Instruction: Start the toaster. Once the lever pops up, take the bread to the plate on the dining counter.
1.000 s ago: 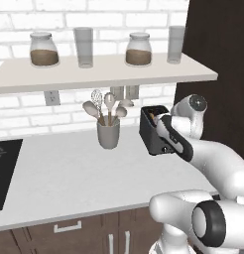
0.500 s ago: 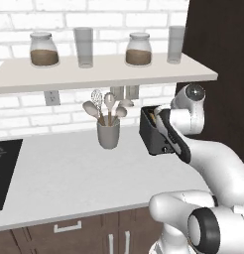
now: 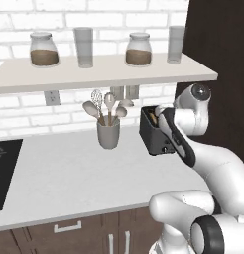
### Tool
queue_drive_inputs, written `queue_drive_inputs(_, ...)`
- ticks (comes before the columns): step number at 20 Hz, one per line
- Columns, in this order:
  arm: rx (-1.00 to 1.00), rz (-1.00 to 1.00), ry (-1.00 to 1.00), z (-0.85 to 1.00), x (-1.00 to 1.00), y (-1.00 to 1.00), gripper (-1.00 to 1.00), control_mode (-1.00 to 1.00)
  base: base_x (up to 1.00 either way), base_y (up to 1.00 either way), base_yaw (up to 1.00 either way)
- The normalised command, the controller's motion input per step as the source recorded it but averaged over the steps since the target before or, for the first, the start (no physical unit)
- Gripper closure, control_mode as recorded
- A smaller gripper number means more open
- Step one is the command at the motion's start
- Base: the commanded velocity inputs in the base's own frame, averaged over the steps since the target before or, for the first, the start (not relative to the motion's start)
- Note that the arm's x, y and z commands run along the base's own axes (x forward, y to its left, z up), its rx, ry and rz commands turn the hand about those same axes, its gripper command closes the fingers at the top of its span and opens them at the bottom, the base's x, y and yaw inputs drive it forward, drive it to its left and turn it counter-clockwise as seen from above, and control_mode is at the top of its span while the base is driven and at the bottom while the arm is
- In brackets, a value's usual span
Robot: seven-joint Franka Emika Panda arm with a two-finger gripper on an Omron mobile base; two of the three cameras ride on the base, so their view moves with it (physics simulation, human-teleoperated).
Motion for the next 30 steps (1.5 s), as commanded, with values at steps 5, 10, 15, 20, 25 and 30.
queue_drive_inputs(5,0.11,0.00,-0.02,0.02,-0.04,0.00,-1.00,-1.00,0.00,0.00,0.00)
queue_drive_inputs(10,0.00,0.00,0.00,0.00,0.00,0.05,-1.00,-1.00,0.00,0.00,0.00)
queue_drive_inputs(15,0.00,0.00,0.00,0.00,-0.18,0.05,-1.00,-1.00,0.00,0.00,0.00)
queue_drive_inputs(20,0.00,0.00,0.00,0.00,-0.17,0.01,-1.00,-1.00,0.00,0.00,0.00)
queue_drive_inputs(25,0.00,0.00,0.00,0.00,0.00,0.00,-1.00,-1.00,0.00,0.00,0.00)
queue_drive_inputs(30,0.00,0.00,0.00,0.00,0.00,0.00,-1.00,-1.00,0.00,0.00,0.00)
